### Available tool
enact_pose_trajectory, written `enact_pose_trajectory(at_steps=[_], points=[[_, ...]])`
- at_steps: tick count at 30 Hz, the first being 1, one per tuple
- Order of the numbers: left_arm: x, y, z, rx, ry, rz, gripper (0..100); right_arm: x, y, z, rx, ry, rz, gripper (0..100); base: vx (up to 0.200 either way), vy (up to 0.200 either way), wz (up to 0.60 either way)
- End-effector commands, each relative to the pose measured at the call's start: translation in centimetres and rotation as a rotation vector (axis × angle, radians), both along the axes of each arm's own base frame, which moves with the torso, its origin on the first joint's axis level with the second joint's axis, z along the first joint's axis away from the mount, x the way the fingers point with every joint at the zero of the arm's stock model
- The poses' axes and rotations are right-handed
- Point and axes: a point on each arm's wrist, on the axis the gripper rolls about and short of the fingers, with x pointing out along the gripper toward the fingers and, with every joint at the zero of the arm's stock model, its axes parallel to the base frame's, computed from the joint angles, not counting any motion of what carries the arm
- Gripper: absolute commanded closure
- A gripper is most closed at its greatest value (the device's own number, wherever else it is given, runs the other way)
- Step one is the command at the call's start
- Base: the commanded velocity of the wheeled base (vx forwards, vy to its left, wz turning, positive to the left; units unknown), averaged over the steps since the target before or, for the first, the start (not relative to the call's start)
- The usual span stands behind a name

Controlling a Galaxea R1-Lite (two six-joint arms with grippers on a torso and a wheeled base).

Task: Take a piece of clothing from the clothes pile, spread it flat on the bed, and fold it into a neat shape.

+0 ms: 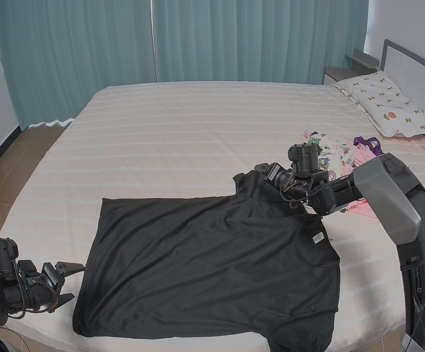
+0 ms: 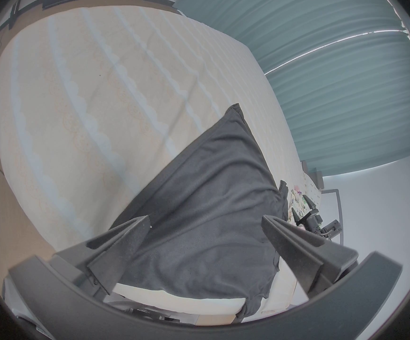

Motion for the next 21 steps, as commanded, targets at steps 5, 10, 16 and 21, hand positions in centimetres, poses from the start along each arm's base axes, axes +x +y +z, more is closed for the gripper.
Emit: enact_pose_trajectory(at_steps=[5,10,16,21], points=[[-0.8,-0.4,-0.3,-0.077,0.01,-0.076,0,-7.2,-5.0,5.0,-0.03,0.059,-0.046,0,0.0,0.0,0.0],[-0.8,-0.4,-0.5,-0.099,0.021,-0.094,0,-12.9,-8.1,4.2,-0.043,0.159,-0.08,0,-0.04,0.0,0.0],[-1.0,-0.5,-0.5,-0.114,0.031,-0.108,0,-18.8,-9.5,3.0,-0.013,0.211,-0.096,0,-0.2,0.0,0.0],[-1.0,-0.5,-0.5,-0.112,0.033,-0.107,0,-22.6,-10.2,2.2,0.051,0.255,-0.119,0,-0.2,0.0,0.0]])
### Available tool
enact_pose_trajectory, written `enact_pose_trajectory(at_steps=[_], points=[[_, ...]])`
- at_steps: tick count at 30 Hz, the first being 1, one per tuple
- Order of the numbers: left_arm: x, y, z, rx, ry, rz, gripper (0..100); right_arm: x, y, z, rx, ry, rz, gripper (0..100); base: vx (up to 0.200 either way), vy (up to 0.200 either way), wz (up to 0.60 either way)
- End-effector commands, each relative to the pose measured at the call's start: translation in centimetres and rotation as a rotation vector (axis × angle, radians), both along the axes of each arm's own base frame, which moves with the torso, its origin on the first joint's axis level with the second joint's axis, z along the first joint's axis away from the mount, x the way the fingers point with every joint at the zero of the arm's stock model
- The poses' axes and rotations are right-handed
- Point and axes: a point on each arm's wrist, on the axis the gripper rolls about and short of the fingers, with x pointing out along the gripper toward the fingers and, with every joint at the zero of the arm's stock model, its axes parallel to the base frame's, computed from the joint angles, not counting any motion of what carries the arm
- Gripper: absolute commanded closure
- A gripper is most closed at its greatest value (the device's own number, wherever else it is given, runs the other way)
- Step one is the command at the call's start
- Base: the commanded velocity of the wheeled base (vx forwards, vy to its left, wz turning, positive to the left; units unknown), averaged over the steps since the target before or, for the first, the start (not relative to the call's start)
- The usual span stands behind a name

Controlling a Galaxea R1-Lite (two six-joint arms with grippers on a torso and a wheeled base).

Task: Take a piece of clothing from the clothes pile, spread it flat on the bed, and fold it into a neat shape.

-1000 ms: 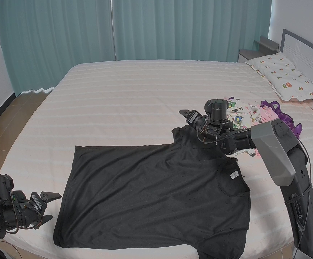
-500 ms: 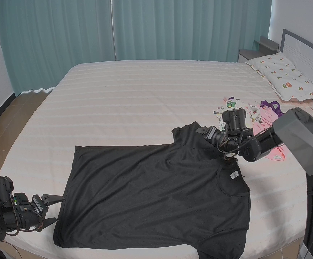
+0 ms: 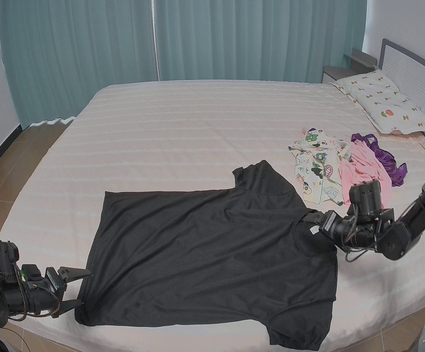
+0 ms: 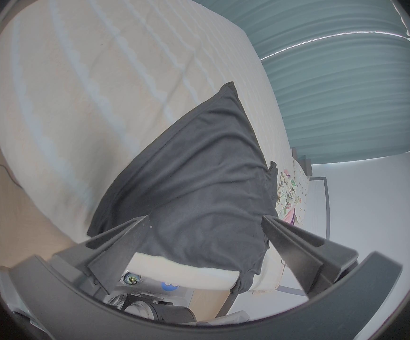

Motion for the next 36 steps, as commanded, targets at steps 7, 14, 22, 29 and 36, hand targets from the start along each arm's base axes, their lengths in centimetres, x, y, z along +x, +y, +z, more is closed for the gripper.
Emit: enact_pose_trajectory(at_steps=[7,14,22,29,36], points=[[-0.5,-0.1,-0.3,-0.006,0.021,-0.016,0,-10.6,-3.8,-0.4,0.116,0.016,-0.089,0,-0.2,0.0,0.0],[-0.6,-0.1,-0.4,-0.001,0.028,-0.014,0,-12.9,-4.2,-0.8,0.199,-0.038,-0.016,0,-0.057,0.0,0.0],[-0.5,-0.1,-0.4,0.018,0.02,-0.024,0,-13.0,-3.0,-1.2,0.262,-0.015,0.035,0,0.0,0.0,0.0],[0.2,0.4,-1.3,-0.002,0.068,-0.006,0,-13.1,-3.1,-1.2,0.28,-0.004,0.016,0,0.0,0.057,0.0],[1.0,1.5,-2.0,0.012,0.073,0.024,0,-12.9,-2.9,-1.8,0.281,0.025,0.012,0,0.0,0.114,0.0]])
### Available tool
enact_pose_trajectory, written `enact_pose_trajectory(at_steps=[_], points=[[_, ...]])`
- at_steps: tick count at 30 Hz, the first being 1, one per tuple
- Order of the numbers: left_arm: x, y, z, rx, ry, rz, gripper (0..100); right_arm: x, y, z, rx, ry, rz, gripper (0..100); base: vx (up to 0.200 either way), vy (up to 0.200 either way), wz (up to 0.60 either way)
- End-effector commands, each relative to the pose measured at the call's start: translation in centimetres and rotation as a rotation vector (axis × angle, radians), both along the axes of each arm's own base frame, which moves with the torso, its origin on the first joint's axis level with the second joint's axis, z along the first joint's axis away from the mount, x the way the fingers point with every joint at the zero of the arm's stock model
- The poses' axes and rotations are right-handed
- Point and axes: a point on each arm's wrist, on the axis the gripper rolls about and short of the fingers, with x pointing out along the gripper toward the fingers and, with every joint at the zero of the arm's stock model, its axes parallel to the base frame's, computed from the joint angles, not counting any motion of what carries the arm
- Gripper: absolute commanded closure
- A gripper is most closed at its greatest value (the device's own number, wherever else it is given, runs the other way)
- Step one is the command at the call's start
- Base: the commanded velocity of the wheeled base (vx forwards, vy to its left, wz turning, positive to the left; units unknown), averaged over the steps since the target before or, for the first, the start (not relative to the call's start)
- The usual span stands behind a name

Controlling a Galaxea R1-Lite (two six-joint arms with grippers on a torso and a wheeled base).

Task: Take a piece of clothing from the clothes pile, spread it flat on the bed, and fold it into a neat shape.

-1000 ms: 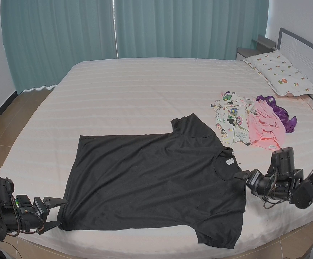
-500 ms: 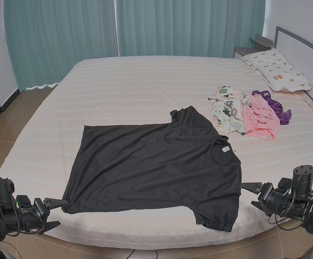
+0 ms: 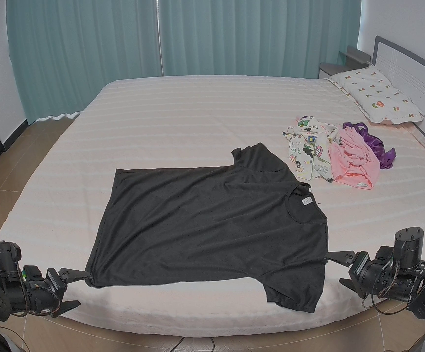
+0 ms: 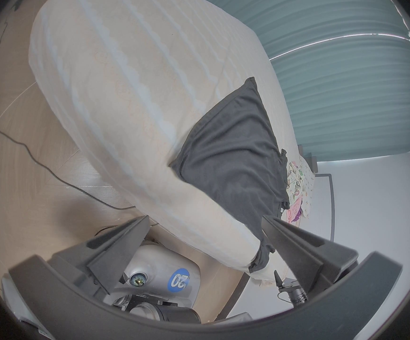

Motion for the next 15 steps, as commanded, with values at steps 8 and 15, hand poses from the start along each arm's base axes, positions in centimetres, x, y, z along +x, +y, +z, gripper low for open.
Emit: enact_pose_trajectory(at_steps=[8,15], points=[[0.5,-0.1,-1.3,0.003,0.047,-0.045,0,-0.3,-0.1,-0.5,-0.014,0.031,-0.007,0,0.0,0.0,0.0],[0.6,-1.0,-1.7,0.004,0.072,-0.094,0,-0.2,0.1,-1.3,-0.027,0.068,0.004,0,0.0,0.0,0.0]])
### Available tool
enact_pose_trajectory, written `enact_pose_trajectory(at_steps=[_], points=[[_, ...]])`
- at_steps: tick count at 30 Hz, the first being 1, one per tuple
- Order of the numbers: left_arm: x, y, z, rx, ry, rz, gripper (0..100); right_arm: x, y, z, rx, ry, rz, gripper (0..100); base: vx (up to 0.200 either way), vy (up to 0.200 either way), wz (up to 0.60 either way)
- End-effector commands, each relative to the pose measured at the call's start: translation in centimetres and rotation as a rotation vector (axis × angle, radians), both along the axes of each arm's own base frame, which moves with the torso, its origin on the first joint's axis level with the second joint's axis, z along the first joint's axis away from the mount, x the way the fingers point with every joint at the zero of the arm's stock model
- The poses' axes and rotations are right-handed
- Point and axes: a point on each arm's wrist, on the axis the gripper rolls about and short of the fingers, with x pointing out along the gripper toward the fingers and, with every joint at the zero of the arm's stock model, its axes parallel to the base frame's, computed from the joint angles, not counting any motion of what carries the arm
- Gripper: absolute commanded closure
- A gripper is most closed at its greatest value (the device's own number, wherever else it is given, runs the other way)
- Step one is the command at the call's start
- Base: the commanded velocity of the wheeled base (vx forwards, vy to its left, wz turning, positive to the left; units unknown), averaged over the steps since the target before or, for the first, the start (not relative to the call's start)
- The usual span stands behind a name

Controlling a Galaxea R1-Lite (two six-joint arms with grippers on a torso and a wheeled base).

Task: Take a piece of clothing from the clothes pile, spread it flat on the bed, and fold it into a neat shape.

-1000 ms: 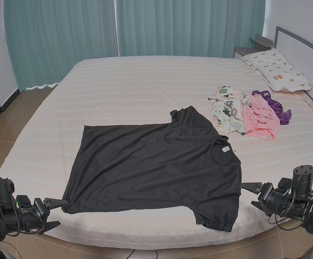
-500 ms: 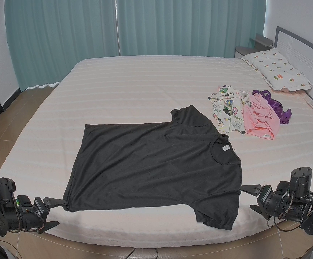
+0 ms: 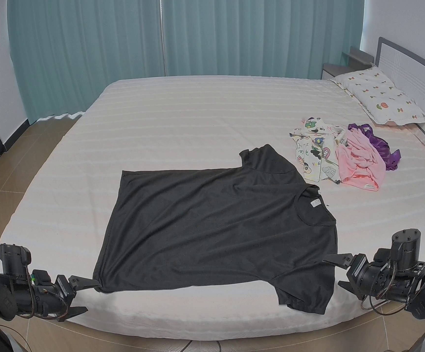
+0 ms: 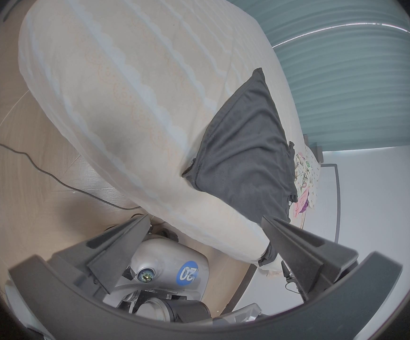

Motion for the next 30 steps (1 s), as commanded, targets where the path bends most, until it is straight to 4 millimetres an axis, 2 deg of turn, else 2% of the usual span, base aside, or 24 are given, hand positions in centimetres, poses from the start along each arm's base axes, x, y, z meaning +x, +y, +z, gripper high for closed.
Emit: enact_pose_trajectory(at_steps=[1,14,22,30], points=[[0.0,-0.3,-0.4,-0.005,0.024,-0.013,0,-0.3,0.0,-0.8,-0.018,0.046,0.005,0,0.0,0.0,0.0],[0.3,-0.6,-0.3,-0.022,0.033,-0.005,0,-0.4,0.3,-0.5,-0.053,0.013,-0.033,0,0.0,0.0,0.0],[4.2,-1.8,-1.3,0.06,0.012,0.042,0,-0.4,0.3,-0.5,-0.054,0.016,-0.03,0,0.0,0.0,0.0],[4.3,-2.5,-2.1,0.095,0.01,0.056,0,-0.4,0.3,-0.6,-0.056,0.018,-0.031,0,0.0,0.0,0.0]])
